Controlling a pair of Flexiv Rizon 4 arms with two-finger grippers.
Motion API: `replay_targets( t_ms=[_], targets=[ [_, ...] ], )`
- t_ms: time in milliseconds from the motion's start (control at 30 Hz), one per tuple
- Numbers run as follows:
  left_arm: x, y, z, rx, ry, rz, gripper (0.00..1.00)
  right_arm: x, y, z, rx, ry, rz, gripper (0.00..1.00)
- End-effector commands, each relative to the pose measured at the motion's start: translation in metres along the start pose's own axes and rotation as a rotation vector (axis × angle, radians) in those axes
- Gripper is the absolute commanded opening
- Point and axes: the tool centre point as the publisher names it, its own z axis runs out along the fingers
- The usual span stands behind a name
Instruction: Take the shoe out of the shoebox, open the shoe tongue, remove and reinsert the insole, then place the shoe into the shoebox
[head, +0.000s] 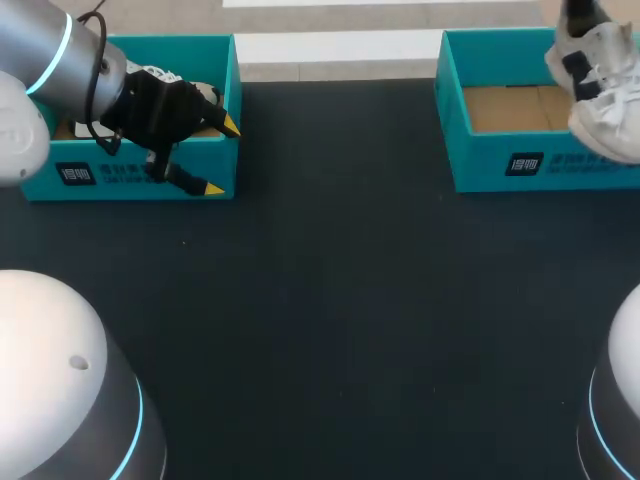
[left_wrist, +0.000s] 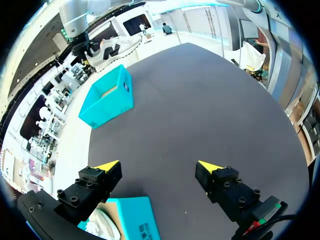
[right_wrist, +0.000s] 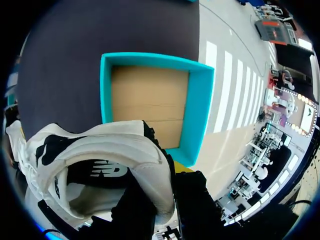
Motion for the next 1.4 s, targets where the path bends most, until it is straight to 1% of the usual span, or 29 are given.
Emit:
replay_targets(
  t_ms=[33,67,167,233,267,733,767,833,867,900,933,1000,1033,1067,1133,1167,1200,1267,1300,1400],
  targets=[
    [0.001,0.0,-0.001,-0.002,0.0,0.0,1.0,-0.004,-0.035,0.021,-0.022,0.011,-0.024,0.0],
    [0.001,0.0,-0.001,-0.002,0.0,0.0,1.0,-0.005,-0.043,0.026,-0.011,0.02,-0.022,0.0],
    [0.001,0.0,-0.001,-0.002,0.0,0.0,1.0,-0.004,-0.066,0.041,-0.018,0.015,-0.023,0.0],
    [0.001,0.0,-0.001,-0.002,0.0,0.0,1.0,-0.005,-0.078,0.051,0.028,0.009,-0.026,0.0],
    [0.001,0.0,-0.001,-0.002,0.0,0.0,1.0,-0.007,-0.086,0.061,0.082,0.05,0.021,0.0],
    [0.001,0.0,-0.001,-0.002,0.0,0.0,1.0,-0.007,-0.086,0.061,0.082,0.05,0.021,0.0],
    [0.001,0.0,-0.001,-0.002,0.0,0.0,1.0,-0.005,-0.088,0.063,0.077,0.046,0.048,0.0],
    [0.001,0.0,-0.001,-0.002,0.0,0.0,1.0,-0.002,-0.1,0.068,0.097,0.065,0.193,0.0],
    [0.001,0.0,-0.001,-0.002,0.0,0.0,1.0,-0.001,-0.107,0.068,0.073,0.062,0.263,0.0],
    [0.001,0.0,-0.001,-0.002,0.0,0.0,1.0,0.001,-0.113,0.07,0.085,0.098,0.345,0.0],
    [0.001,0.0,-0.001,-0.002,0.0,0.0,1.0,0.004,-0.117,0.071,0.078,0.114,0.404,0.0],
    [0.001,0.0,-0.001,-0.002,0.0,0.0,1.0,0.008,-0.122,0.073,0.15,0.179,0.522,0.0],
    [0.001,0.0,-0.001,-0.002,0.0,0.0,1.0,0.011,-0.124,0.072,0.156,0.177,0.563,0.0],
    [0.001,0.0,-0.001,-0.002,0.0,0.0,1.0,0.014,-0.126,0.071,0.203,0.207,0.632,0.0],
    [0.001,0.0,-0.001,-0.002,0.0,0.0,1.0,0.017,-0.128,0.07,0.225,0.21,0.728,0.0],
    [0.001,0.0,-0.001,-0.002,0.0,0.0,1.0,0.019,-0.128,0.069,0.287,0.228,0.766,0.0],
    [0.001,0.0,-0.001,-0.002,0.0,0.0,1.0,0.02,-0.127,0.069,0.277,0.223,0.81,0.0],
    [0.001,0.0,-0.001,-0.002,0.0,0.0,1.0,0.021,-0.127,0.069,0.335,0.268,0.879,0.0],
    [0.001,0.0,-0.001,-0.002,0.0,0.0,1.0,0.021,-0.128,0.07,0.33,0.281,0.924,0.0],
    [0.001,0.0,-0.001,-0.002,0.0,0.0,1.0,0.021,-0.131,0.073,0.366,0.339,1.014,0.0]
  ],
)
